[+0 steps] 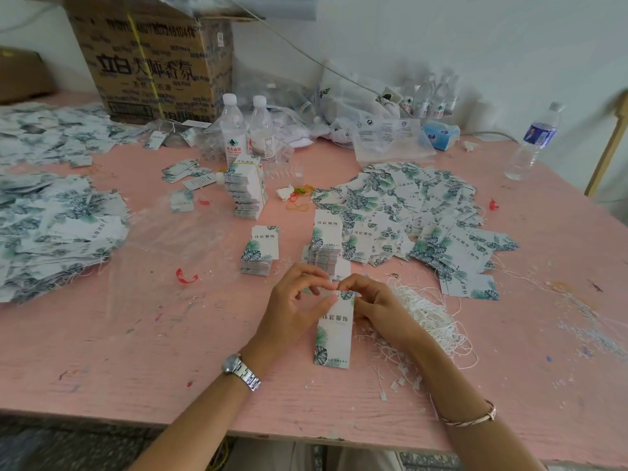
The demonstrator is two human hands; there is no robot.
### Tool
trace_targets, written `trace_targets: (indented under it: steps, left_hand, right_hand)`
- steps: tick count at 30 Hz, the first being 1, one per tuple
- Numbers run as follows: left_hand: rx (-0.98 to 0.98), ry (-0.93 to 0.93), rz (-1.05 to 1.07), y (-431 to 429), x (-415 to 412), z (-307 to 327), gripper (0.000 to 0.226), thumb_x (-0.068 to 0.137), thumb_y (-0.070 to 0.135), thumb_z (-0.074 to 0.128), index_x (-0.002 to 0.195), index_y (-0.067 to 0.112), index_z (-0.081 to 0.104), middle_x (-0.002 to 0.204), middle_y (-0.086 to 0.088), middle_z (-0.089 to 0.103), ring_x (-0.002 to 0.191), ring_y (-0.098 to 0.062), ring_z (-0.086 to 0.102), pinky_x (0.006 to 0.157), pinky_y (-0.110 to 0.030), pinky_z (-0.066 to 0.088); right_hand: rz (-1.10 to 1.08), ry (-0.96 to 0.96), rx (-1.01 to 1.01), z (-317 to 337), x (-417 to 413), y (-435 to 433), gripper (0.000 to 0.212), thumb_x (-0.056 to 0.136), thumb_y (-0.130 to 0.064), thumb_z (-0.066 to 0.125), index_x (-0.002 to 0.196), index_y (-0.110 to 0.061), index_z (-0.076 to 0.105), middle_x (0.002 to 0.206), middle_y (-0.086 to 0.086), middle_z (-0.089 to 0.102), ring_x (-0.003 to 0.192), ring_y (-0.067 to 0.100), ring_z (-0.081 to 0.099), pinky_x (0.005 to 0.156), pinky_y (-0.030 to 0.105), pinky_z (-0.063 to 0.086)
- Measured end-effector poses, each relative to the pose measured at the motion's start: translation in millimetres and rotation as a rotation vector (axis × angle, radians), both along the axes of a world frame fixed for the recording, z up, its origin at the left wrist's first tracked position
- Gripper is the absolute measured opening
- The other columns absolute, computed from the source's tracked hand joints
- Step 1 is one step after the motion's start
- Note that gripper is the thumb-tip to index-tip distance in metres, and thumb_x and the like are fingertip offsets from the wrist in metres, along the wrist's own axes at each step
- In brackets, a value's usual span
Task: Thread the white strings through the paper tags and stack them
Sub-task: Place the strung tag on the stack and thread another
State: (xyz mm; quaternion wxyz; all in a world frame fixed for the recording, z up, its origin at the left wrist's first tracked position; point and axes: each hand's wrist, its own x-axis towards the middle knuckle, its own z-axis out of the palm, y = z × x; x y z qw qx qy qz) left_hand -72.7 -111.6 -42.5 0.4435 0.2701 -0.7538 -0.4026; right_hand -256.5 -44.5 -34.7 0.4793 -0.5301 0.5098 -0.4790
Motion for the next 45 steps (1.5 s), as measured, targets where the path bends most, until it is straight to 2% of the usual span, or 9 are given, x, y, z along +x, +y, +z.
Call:
trace_targets:
  steps: [6, 11, 15, 18, 21, 26, 35, 41, 45]
  left_hand:
    - [-0.135, 0.008, 0.046, 1.9, 1.6, 1.1, 0.013, 0.083, 0.014, 0.081, 0.095, 0.016, 0.079, 0.113, 0.002, 0.060, 0.100, -0.016, 0.060, 0.092, -0.018, 0.046]
    - [-0.144, 0.003, 0.068, 3.0, 0.9, 0.9, 0.008, 0.084, 0.013, 0.080, 0.088, 0.019, 0.077, 0.110, 0.004, 0.061, 0.100, -0.015, 0.061, 0.091, -0.023, 0.047]
    - [-0.169, -0.003, 0.126, 3.1, 0.2, 1.7, 0.009, 0.081, 0.007, 0.082, 0.085, 0.013, 0.077, 0.106, 0.005, 0.061, 0.093, -0.005, 0.060, 0.085, -0.021, 0.049]
    - [-0.164, 0.009, 0.109, 3.1, 0.9, 3.3, 0.009, 0.081, 0.005, 0.082, 0.086, 0.011, 0.077, 0.105, 0.002, 0.061, 0.087, -0.008, 0.059, 0.080, -0.021, 0.050]
    - [-0.173, 0.024, 0.108, 4.4, 0.9, 4.3, 0.006, 0.082, 0.011, 0.080, 0.087, 0.010, 0.077, 0.104, 0.001, 0.061, 0.085, -0.010, 0.058, 0.079, -0.019, 0.049]
    - [-0.173, 0.023, 0.106, 3.5, 1.6, 3.0, 0.008, 0.082, 0.007, 0.080, 0.089, 0.008, 0.077, 0.106, -0.001, 0.061, 0.085, -0.011, 0.059, 0.079, -0.021, 0.050]
    - [-0.167, 0.069, 0.077, 3.7, 0.8, 0.8, 0.016, 0.086, 0.029, 0.071, 0.091, 0.014, 0.075, 0.106, 0.001, 0.061, 0.086, -0.012, 0.060, 0.079, -0.020, 0.049]
    - [-0.201, 0.056, 0.523, -22.3, 12.2, 10.0, 0.012, 0.092, 0.020, 0.067, 0.100, 0.011, 0.069, 0.097, -0.002, 0.064, 0.082, -0.022, 0.060, 0.076, -0.043, 0.053]
    - [-0.086, -0.316, 0.759, -64.8, 31.8, 18.2, 0.037, 0.092, 0.036, 0.069, 0.119, 0.011, 0.066, 0.120, -0.012, 0.062, 0.106, -0.036, 0.055, 0.087, -0.044, 0.042]
  right_hand:
    - [-0.016, -0.003, 0.000, -3.1, -1.6, -1.7, 0.033, 0.102, -0.003, 0.051, 0.093, -0.030, 0.068, 0.078, 0.022, 0.048, 0.047, 0.015, 0.034, 0.043, 0.019, 0.038]
    - [-0.031, -0.006, 0.001, -1.5, -0.1, -1.4, 0.016, 0.099, -0.010, 0.057, 0.095, -0.020, 0.069, 0.061, 0.010, 0.042, 0.042, 0.007, 0.036, 0.042, 0.016, 0.037]
    - [-0.032, -0.095, 0.047, -0.9, 2.6, -3.2, 0.027, 0.102, -0.032, 0.050, 0.107, -0.009, 0.065, 0.075, 0.010, 0.048, 0.053, 0.011, 0.030, 0.043, 0.019, 0.030]
    - [-0.052, -0.132, 0.044, 1.4, 3.4, -3.9, 0.035, 0.104, -0.043, 0.044, 0.119, -0.020, 0.066, 0.090, -0.001, 0.056, 0.054, 0.008, 0.035, 0.042, 0.018, 0.030]
    - [-0.042, -0.022, 0.029, 0.8, 2.0, -2.7, 0.029, 0.098, -0.045, 0.054, 0.115, -0.025, 0.067, 0.082, 0.003, 0.057, 0.061, 0.019, 0.048, 0.047, 0.026, 0.035]
    - [-0.051, -0.038, 0.046, -1.5, 3.3, -3.7, 0.028, 0.091, -0.028, 0.068, 0.101, -0.003, 0.063, 0.087, 0.021, 0.066, 0.077, 0.037, 0.061, 0.067, 0.048, 0.040]
    - [-0.067, -0.143, 0.034, 5.4, 6.2, -1.5, 0.013, 0.087, -0.021, 0.070, 0.091, -0.009, 0.068, 0.075, 0.011, 0.069, 0.063, 0.022, 0.067, 0.050, 0.020, 0.046]
    - [-0.104, -0.138, 0.054, 6.3, 4.8, -2.1, 0.008, 0.083, -0.024, 0.073, 0.081, -0.017, 0.069, 0.073, 0.009, 0.067, 0.068, 0.028, 0.066, 0.049, 0.024, 0.046]
    - [-0.098, -0.115, 0.065, 6.6, 6.0, -3.5, 0.010, 0.082, -0.024, 0.073, 0.078, -0.016, 0.068, 0.073, 0.009, 0.066, 0.066, 0.025, 0.066, 0.048, 0.021, 0.044]
